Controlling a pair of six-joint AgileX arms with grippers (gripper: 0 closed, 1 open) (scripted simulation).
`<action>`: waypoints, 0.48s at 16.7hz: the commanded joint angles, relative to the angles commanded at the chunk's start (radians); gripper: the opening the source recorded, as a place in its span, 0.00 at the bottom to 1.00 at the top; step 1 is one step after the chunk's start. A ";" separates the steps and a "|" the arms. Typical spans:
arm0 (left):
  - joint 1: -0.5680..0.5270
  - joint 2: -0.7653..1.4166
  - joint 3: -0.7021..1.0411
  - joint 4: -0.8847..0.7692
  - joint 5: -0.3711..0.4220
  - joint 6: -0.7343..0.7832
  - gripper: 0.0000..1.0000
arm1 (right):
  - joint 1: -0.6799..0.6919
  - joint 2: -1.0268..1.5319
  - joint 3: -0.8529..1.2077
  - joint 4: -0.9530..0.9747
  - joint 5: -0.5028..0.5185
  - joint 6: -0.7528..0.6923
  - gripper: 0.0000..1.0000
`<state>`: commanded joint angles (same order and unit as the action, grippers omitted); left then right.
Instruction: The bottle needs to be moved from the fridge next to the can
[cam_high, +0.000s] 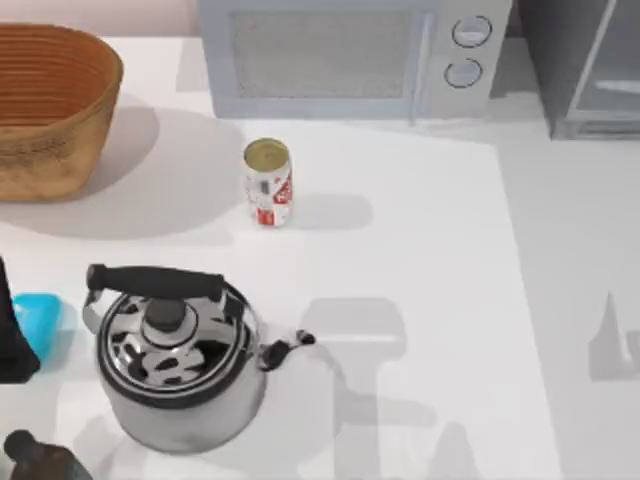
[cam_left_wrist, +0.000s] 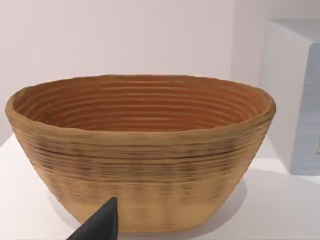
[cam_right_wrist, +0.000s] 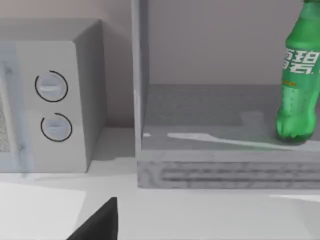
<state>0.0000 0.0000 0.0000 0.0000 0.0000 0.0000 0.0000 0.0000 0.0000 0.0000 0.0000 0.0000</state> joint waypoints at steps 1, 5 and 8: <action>0.000 0.000 0.000 0.000 0.000 0.000 1.00 | 0.000 0.000 0.000 0.000 0.000 0.000 1.00; 0.000 0.000 0.000 0.000 0.000 0.000 1.00 | -0.001 0.061 0.054 0.038 0.043 0.001 1.00; 0.000 0.000 0.000 0.000 0.000 0.000 1.00 | 0.001 0.218 0.172 0.118 0.138 0.002 1.00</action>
<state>0.0000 0.0000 0.0000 0.0000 0.0000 0.0000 0.0010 0.2177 0.1723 0.1179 0.1385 0.0022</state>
